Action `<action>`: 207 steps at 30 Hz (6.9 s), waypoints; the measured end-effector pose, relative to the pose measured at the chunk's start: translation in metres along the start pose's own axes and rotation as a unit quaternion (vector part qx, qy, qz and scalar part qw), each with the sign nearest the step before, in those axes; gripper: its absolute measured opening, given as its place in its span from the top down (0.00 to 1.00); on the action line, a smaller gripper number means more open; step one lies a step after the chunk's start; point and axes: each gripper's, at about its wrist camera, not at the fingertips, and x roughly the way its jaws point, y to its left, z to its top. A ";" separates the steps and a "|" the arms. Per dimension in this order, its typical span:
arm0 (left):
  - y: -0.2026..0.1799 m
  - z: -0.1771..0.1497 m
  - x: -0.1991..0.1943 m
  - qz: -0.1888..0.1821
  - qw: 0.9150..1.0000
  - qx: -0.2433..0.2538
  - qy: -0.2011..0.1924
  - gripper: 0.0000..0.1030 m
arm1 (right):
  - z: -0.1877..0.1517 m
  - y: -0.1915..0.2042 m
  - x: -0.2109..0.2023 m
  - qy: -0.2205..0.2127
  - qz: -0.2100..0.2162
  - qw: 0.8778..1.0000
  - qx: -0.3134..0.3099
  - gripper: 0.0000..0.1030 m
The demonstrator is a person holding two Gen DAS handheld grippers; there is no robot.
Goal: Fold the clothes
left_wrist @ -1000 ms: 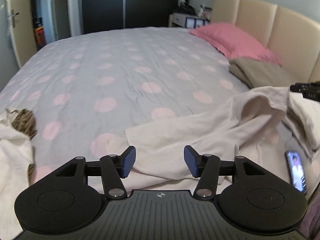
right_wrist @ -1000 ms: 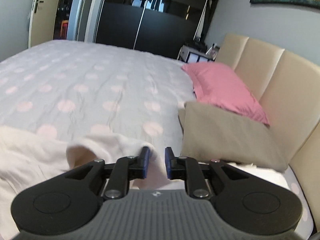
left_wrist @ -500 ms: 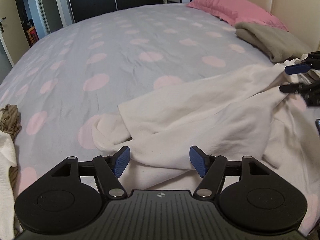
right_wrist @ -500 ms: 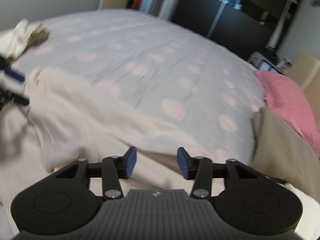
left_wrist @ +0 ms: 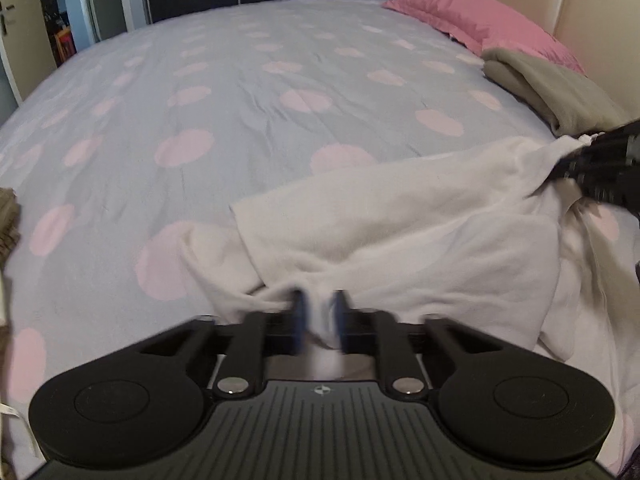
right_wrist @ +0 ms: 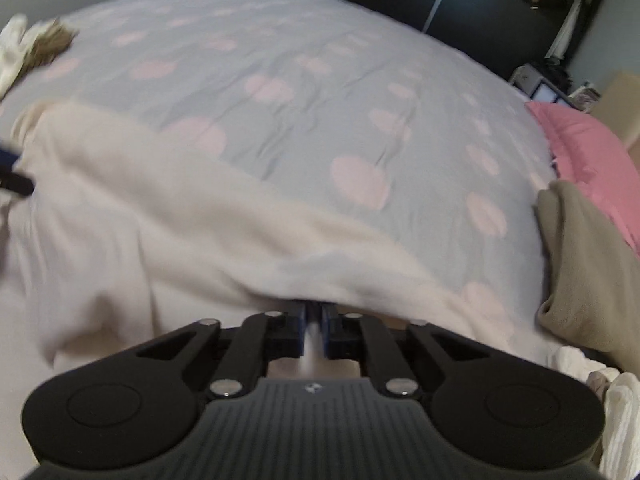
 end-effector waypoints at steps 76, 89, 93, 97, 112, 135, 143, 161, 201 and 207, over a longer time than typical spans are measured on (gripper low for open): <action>0.109 -0.008 -0.166 0.268 0.943 -0.132 -0.149 0.98 | 0.014 -0.040 -0.101 -0.059 0.005 0.995 0.081 0.95; 0.108 -0.051 -0.179 0.266 0.953 -0.115 -0.087 0.98 | -0.050 -0.034 -0.085 0.061 0.049 0.996 0.043 0.96; 0.110 -0.059 -0.197 0.266 0.953 -0.122 -0.080 0.98 | -0.050 -0.039 -0.116 0.042 0.105 0.992 0.060 0.96; 0.114 -0.062 -0.174 0.248 0.962 -0.116 -0.014 0.96 | -0.055 -0.009 -0.113 0.075 0.155 0.985 -0.007 0.95; 0.026 -0.012 -0.165 0.068 0.992 -0.059 -0.088 0.62 | -0.034 -0.045 -0.110 0.053 0.123 0.989 0.071 0.64; 0.029 -0.019 -0.002 0.071 0.992 -0.069 0.075 0.38 | -0.032 -0.065 -0.022 0.071 0.057 0.990 0.105 0.22; 0.014 -0.025 0.003 0.011 0.993 -0.077 0.083 0.49 | -0.035 -0.062 0.008 0.084 0.104 0.971 0.197 0.55; 0.041 0.018 -0.119 0.037 0.973 -0.134 -0.182 0.94 | 0.014 -0.084 -0.124 -0.149 0.035 0.960 0.232 0.83; 0.015 -0.042 -0.094 -0.054 0.997 -0.002 0.046 0.56 | -0.036 -0.014 -0.115 0.071 0.105 0.992 0.004 0.53; 0.036 -0.040 -0.047 -0.021 0.994 -0.054 0.095 0.56 | -0.014 -0.017 -0.079 0.040 0.076 0.995 0.042 0.46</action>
